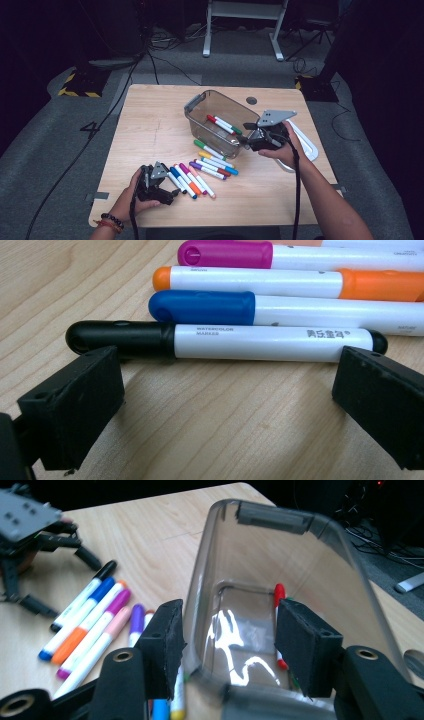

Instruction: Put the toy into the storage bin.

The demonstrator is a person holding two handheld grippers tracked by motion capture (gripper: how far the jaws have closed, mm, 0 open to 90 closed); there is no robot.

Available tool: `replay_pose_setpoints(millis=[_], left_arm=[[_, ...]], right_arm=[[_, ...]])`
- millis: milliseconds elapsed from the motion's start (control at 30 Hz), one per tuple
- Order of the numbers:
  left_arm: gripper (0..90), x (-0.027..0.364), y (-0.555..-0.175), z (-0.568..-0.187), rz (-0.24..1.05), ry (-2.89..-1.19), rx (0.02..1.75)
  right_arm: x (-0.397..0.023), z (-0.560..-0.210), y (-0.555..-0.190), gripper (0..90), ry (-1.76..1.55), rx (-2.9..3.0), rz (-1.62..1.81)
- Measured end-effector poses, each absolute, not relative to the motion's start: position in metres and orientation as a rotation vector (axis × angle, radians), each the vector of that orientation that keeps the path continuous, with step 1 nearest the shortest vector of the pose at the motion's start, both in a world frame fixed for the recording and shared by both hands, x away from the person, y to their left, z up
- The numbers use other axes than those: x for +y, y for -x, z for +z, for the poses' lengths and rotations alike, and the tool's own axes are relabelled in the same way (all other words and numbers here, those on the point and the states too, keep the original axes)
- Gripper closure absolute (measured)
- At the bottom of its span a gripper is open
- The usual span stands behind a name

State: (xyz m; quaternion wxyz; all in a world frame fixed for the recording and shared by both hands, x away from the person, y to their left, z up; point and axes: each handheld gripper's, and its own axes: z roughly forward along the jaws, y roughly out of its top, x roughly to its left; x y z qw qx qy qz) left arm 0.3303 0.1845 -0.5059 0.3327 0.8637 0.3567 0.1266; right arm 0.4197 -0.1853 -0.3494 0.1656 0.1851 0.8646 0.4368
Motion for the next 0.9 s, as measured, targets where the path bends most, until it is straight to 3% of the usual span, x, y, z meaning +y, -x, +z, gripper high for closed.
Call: replay_pose_setpoints(millis=[433, 667, 900], left_arm=[[0.5, 0.185, -0.33, -0.506, 0.33, -2.256, 0.931], [0.5, 0.185, -0.33, -0.506, 0.329, -2.258, 0.931], [0.5, 0.184, -0.33, -0.506, 0.33, -2.256, 0.931]], right_arm=[[-0.21, -0.391, -0.375, 47.1, -0.464, 2.515, 1.31], [-0.197, -0.423, -0.364, 57.7, -0.401, 2.598, 1.253], [-0.182, -0.458, -0.376, 66.0, -0.395, 2.682, 1.125]])
